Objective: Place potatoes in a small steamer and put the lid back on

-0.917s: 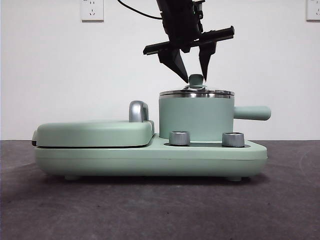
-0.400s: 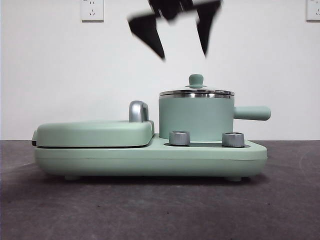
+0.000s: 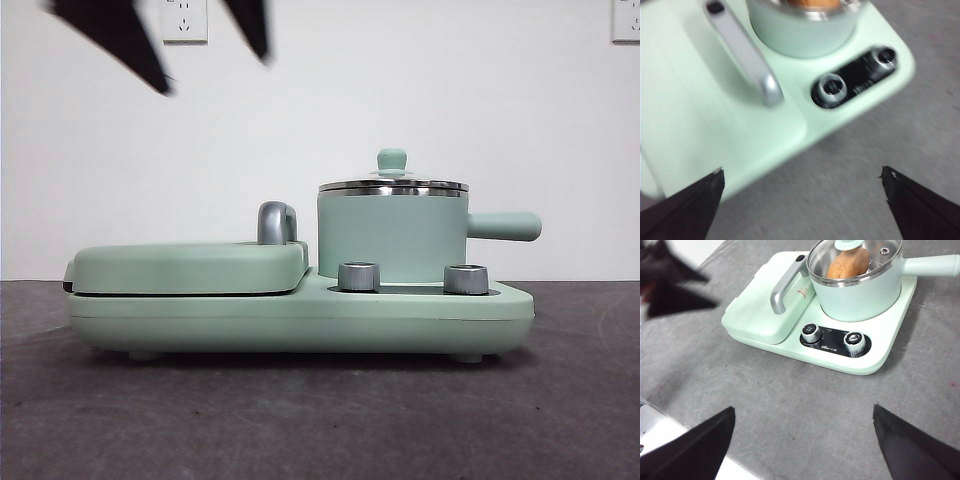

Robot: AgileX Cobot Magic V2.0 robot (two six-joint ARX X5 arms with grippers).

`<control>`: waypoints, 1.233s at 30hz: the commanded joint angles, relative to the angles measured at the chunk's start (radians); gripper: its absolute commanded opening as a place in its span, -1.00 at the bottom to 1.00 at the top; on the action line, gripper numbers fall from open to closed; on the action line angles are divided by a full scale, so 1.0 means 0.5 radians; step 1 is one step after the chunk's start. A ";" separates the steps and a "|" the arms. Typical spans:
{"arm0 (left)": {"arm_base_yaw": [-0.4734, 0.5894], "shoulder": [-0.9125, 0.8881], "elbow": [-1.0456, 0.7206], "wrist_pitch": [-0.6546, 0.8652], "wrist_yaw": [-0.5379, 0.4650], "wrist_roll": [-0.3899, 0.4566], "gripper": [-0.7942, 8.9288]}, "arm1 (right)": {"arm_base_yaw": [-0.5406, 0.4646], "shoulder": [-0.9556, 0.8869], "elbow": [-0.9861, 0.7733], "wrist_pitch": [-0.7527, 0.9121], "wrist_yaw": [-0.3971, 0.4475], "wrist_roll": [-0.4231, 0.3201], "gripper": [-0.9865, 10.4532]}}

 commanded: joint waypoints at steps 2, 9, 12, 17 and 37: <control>-0.021 -0.545 -0.318 0.099 0.125 -0.069 0.08 | 0.011 0.023 0.017 0.014 -0.045 -0.016 -0.06; -0.021 -1.166 -0.526 0.095 0.163 -0.213 0.03 | 0.011 0.031 0.017 0.012 -0.046 -0.016 -0.06; -0.021 -1.282 -0.527 0.091 0.148 -0.213 -0.70 | 0.011 0.031 0.017 0.011 -0.113 -0.019 -0.63; -0.019 -1.349 -0.527 0.091 0.027 -0.203 -0.83 | 0.011 0.031 0.017 0.021 -0.127 -0.018 -0.80; 0.381 -1.425 -0.794 0.333 0.143 0.237 -0.83 | 0.011 0.031 0.018 0.066 -0.127 -0.031 -0.80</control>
